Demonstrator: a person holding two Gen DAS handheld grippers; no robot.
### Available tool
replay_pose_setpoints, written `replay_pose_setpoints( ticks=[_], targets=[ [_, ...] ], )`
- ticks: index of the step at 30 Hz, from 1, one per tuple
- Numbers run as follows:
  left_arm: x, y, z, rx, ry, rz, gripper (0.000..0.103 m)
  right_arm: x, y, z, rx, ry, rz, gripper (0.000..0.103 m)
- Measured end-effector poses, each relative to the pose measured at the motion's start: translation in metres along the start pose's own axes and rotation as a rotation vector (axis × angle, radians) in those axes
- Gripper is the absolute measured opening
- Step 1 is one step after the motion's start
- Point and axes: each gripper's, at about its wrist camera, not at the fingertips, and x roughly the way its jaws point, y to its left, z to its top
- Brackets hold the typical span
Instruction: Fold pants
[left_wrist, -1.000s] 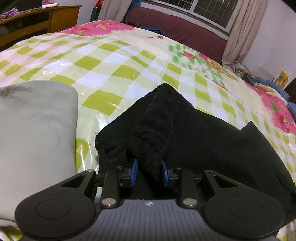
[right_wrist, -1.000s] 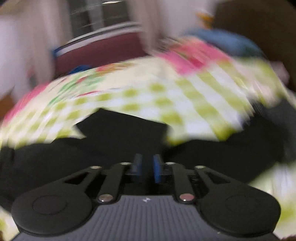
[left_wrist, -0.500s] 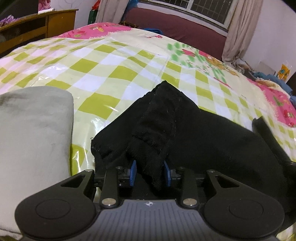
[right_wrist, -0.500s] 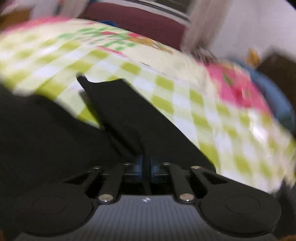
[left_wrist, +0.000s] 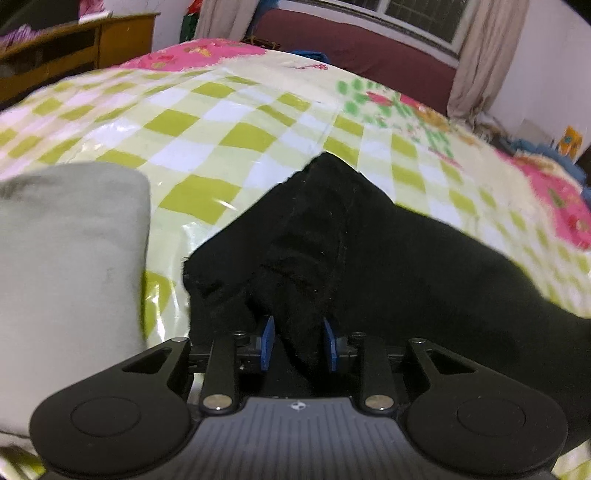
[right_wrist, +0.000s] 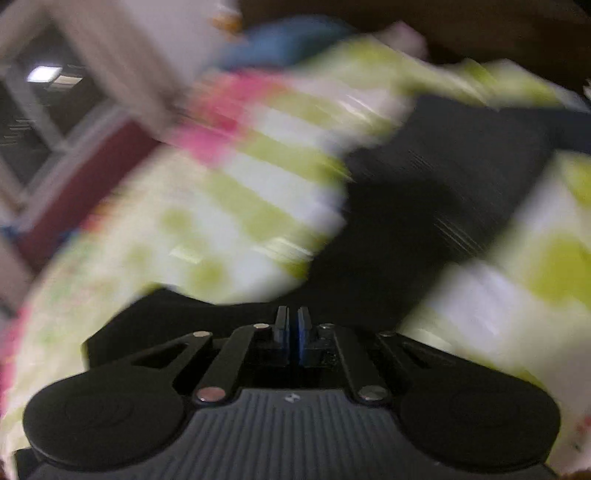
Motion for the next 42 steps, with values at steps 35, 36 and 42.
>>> replay_pose_setpoints(
  ticks=[35,36,42],
  targets=[
    [0.005,-0.008,0.000,0.021,0.011,0.011,0.044,-0.033,0.080,-0.018,-0.617,-0.066,0.228,0.030],
    [0.004,-0.007,-0.001,0.021,0.007,0.009,0.044,-0.033,0.075,-0.032,-0.679,-0.039,0.179,0.029],
    [0.003,-0.006,-0.003,0.017,0.002,0.011,0.044,-0.015,0.083,-0.079,-0.964,0.019,0.051,0.028]
  ],
)
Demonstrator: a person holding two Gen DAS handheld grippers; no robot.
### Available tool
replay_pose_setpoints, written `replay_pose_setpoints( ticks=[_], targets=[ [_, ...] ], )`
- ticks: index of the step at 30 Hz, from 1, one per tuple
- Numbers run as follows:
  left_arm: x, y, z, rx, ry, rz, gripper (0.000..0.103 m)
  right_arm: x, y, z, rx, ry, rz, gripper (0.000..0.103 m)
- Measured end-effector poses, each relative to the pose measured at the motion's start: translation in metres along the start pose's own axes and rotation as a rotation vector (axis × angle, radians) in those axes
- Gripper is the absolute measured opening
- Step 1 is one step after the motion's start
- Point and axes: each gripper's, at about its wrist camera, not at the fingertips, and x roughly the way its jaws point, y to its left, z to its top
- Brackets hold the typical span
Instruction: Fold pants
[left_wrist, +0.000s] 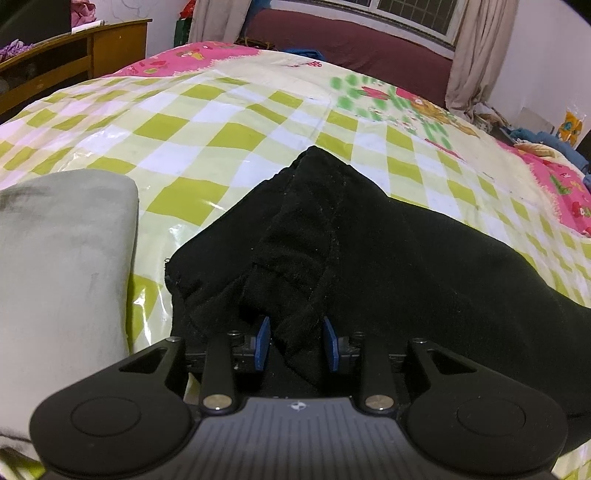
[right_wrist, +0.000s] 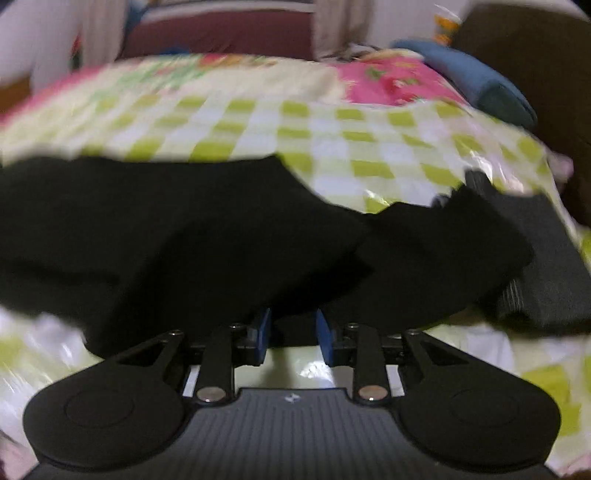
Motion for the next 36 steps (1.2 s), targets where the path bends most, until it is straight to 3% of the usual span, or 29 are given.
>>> replay_pose_setpoints(
  ticks=[3,5,7,9,11,13,14,17,18,21,22,24,27,30,32,36],
  targets=[
    [-0.001,-0.001,0.000,0.002,-0.002,0.003,0.044,0.001,0.014,0.012,-0.055,-0.021,0.093,0.027],
    [0.000,-0.002,-0.001,-0.005,-0.002,0.002,0.044,-0.005,0.014,0.025,0.025,-0.072,0.214,0.027],
    [0.001,-0.002,-0.001,-0.011,-0.003,0.001,0.044,-0.002,-0.007,0.046,0.257,-0.168,0.383,0.028],
    [0.001,-0.002,0.000,-0.018,-0.003,0.002,0.044,0.011,-0.036,0.063,0.546,-0.274,0.462,0.031],
    [-0.001,-0.003,-0.001,-0.022,-0.006,0.003,0.044,0.024,-0.062,0.072,0.813,-0.333,0.433,0.034],
    [-0.001,-0.002,-0.001,-0.021,-0.010,-0.001,0.044,0.028,-0.069,0.076,0.875,-0.293,0.403,0.035],
    [-0.002,-0.001,-0.002,-0.023,-0.011,-0.006,0.044,0.023,-0.064,0.075,0.810,-0.281,0.382,0.035],
    [-0.002,0.003,-0.005,-0.025,-0.020,-0.021,0.046,-0.010,-0.025,0.056,0.428,-0.238,0.177,0.035],
    [-0.002,0.003,-0.006,-0.021,-0.024,-0.022,0.046,-0.018,-0.011,0.044,0.336,-0.210,0.158,0.035],
    [-0.004,0.000,-0.009,0.001,-0.041,-0.010,0.047,-0.033,0.018,0.020,0.361,-0.102,0.315,0.037],
    [-0.005,0.000,-0.009,0.001,-0.044,-0.009,0.047,-0.038,0.032,0.020,0.341,-0.101,0.327,0.038],
    [-0.009,0.001,-0.011,-0.010,-0.048,-0.012,0.047,-0.047,0.066,0.025,0.262,-0.153,0.336,0.039],
    [-0.014,0.011,-0.010,-0.042,-0.044,-0.033,0.047,-0.057,0.119,0.042,0.118,-0.229,0.441,0.042],
    [-0.017,0.020,-0.009,-0.068,-0.048,-0.046,0.047,-0.048,0.176,0.054,-0.193,-0.285,0.372,0.046],
    [-0.017,0.023,-0.008,-0.085,-0.044,-0.060,0.047,-0.039,0.208,0.055,-0.353,-0.298,0.373,0.046],
    [-0.018,0.020,-0.010,-0.058,-0.034,-0.077,0.047,-0.024,0.250,0.054,-0.512,-0.289,0.399,0.046]
  ],
)
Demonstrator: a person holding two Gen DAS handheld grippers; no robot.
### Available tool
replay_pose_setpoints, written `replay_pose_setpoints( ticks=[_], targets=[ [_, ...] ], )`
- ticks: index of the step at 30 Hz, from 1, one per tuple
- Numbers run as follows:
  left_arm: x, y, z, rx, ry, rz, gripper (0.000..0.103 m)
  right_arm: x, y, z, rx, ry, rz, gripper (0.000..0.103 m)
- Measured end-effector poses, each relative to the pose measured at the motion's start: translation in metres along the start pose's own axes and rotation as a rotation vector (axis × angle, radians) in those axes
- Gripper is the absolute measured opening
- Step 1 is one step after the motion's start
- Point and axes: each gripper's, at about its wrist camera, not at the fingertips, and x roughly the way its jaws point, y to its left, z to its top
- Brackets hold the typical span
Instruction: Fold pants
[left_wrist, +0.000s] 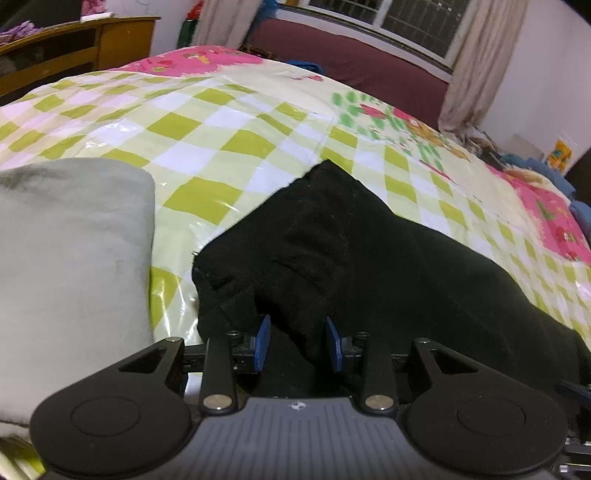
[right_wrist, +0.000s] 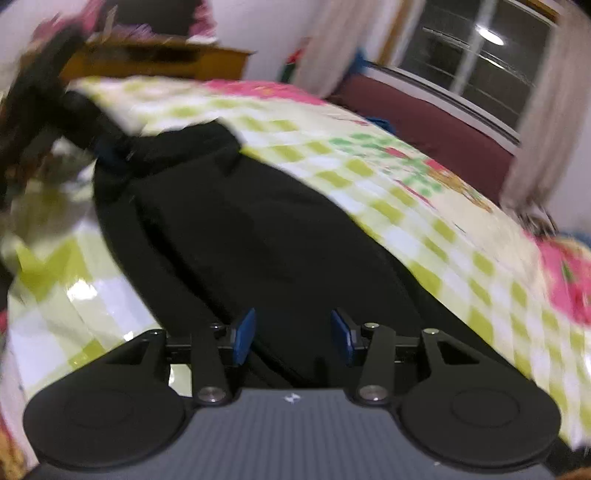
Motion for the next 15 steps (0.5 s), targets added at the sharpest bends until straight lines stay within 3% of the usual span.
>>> replay_pose_setpoints(
  ticks=[3,6,8,10,15],
  targets=[
    [-0.008,-0.001,-0.004,0.041,0.001,-0.013,0.048,0.010,0.008,0.000,-0.043,-0.007,0.063,0.046],
    [-0.012,-0.005,-0.005,0.108,-0.023,0.016,0.050,0.024,0.018,-0.003,-0.127,-0.017,0.035,0.046],
    [-0.011,-0.009,-0.002,0.132,-0.026,0.008,0.059,0.032,0.021,0.000,-0.153,-0.016,0.030,0.046],
    [-0.005,-0.009,0.001,0.120,-0.005,-0.015,0.066,0.037,0.021,0.004,-0.152,-0.020,0.021,0.046],
    [0.012,-0.002,0.003,0.038,0.031,-0.025,0.067,0.042,0.016,0.012,-0.121,-0.016,0.005,0.043]
  ],
)
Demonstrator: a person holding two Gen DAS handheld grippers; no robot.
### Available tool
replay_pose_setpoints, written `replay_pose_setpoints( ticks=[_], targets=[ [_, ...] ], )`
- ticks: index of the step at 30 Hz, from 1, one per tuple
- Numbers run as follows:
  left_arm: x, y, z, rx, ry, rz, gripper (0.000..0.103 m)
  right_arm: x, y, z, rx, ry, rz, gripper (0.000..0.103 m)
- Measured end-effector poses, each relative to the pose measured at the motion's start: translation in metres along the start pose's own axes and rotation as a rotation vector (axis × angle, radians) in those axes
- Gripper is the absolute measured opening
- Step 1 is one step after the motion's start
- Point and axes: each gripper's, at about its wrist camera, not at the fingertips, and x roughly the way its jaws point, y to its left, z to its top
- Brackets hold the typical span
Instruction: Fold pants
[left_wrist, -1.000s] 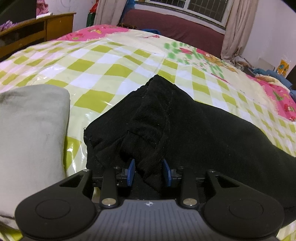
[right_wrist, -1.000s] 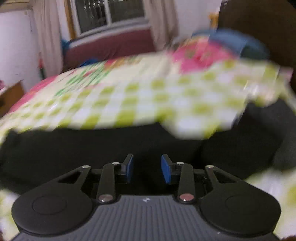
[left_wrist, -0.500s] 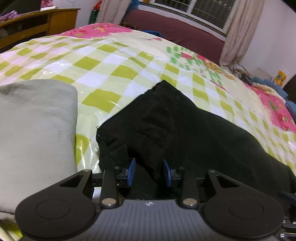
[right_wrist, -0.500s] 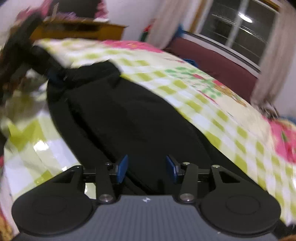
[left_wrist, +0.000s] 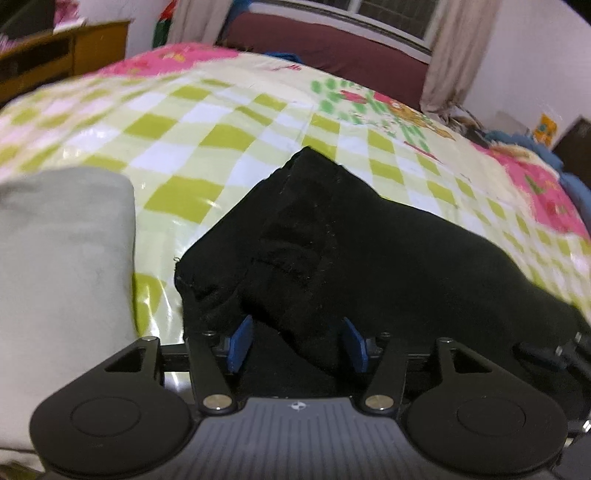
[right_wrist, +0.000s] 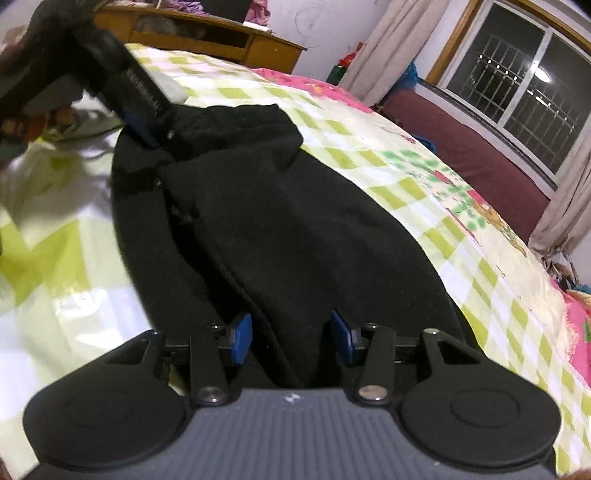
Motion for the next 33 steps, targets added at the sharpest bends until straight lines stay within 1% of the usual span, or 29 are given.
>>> replay_pose_setpoints(
  ticks=[1,3,4,5,6,7,9,11,12,14,16,17,18,19,21,23,24,25,26,28,29,31,33],
  targets=[
    [0.004,0.002,0.002,-0.030,0.004,-0.007,0.067,0.003,-0.001,0.001,0.014,0.002,-0.002,0.040],
    [0.008,0.001,0.008,-0.071,0.003,-0.004,0.068,0.004,-0.005,0.003,0.051,0.009,0.015,0.027],
    [0.008,0.001,0.010,-0.092,0.007,-0.001,0.067,0.001,-0.008,0.003,0.068,0.007,0.023,0.023],
    [0.004,0.001,0.011,-0.119,0.001,-0.011,0.066,-0.002,-0.011,0.004,0.088,0.002,0.034,0.016],
    [-0.002,0.000,0.010,-0.129,-0.011,-0.028,0.066,-0.008,-0.015,0.006,0.108,-0.008,0.043,0.014],
    [-0.007,-0.001,0.009,-0.122,-0.028,-0.038,0.066,-0.011,-0.019,0.007,0.130,-0.015,0.049,0.013],
    [-0.008,-0.005,0.006,-0.087,-0.038,-0.008,0.066,-0.014,-0.026,0.008,0.184,-0.021,0.064,0.011],
    [0.001,-0.005,0.005,-0.083,-0.013,0.018,0.066,-0.013,-0.034,0.010,0.244,-0.022,0.075,0.009],
    [0.002,-0.003,0.004,-0.108,0.002,0.009,0.065,-0.013,-0.039,0.011,0.286,-0.021,0.084,0.009],
    [-0.011,-0.002,0.000,-0.150,-0.008,-0.040,0.064,-0.015,-0.050,0.012,0.373,-0.022,0.105,0.007],
    [-0.028,-0.005,-0.007,-0.150,-0.031,-0.058,0.071,-0.017,-0.061,0.012,0.434,-0.028,0.118,0.007],
    [-0.036,-0.007,-0.011,-0.138,-0.032,-0.067,0.074,-0.017,-0.064,0.013,0.450,-0.032,0.122,0.007],
    [-0.039,-0.011,-0.014,-0.132,-0.022,-0.070,0.075,-0.018,-0.066,0.014,0.461,-0.036,0.126,0.007],
    [-0.040,-0.015,-0.018,-0.123,-0.003,-0.084,0.075,-0.018,-0.067,0.015,0.467,-0.038,0.128,0.007],
    [-0.036,-0.028,-0.022,-0.097,0.042,-0.137,0.075,-0.019,-0.068,0.017,0.469,-0.045,0.126,0.007],
    [-0.026,-0.041,-0.022,-0.082,0.063,-0.184,0.076,-0.022,-0.069,0.018,0.469,-0.053,0.121,0.007],
    [-0.019,-0.046,-0.020,-0.078,0.071,-0.194,0.077,-0.024,-0.070,0.018,0.468,-0.057,0.120,0.007],
    [-0.014,-0.048,-0.018,-0.081,0.071,-0.198,0.080,-0.027,-0.070,0.018,0.463,-0.062,0.119,0.007],
    [-0.006,-0.049,-0.014,-0.101,0.074,-0.209,0.081,-0.029,-0.070,0.018,0.459,-0.064,0.117,0.007],
    [0.006,-0.045,-0.008,-0.177,0.087,-0.239,0.081,-0.033,-0.072,0.017,0.462,-0.068,0.117,0.007],
    [0.010,-0.042,-0.006,-0.209,0.087,-0.240,0.081,-0.033,-0.072,0.017,0.465,-0.070,0.116,0.007],
    [0.010,-0.034,-0.002,-0.262,0.060,-0.206,0.081,-0.034,-0.072,0.015,0.458,-0.072,0.114,0.007],
    [0.003,-0.021,0.003,-0.318,-0.006,-0.173,0.081,-0.032,-0.067,0.012,0.429,-0.070,0.109,0.007]
  ],
)
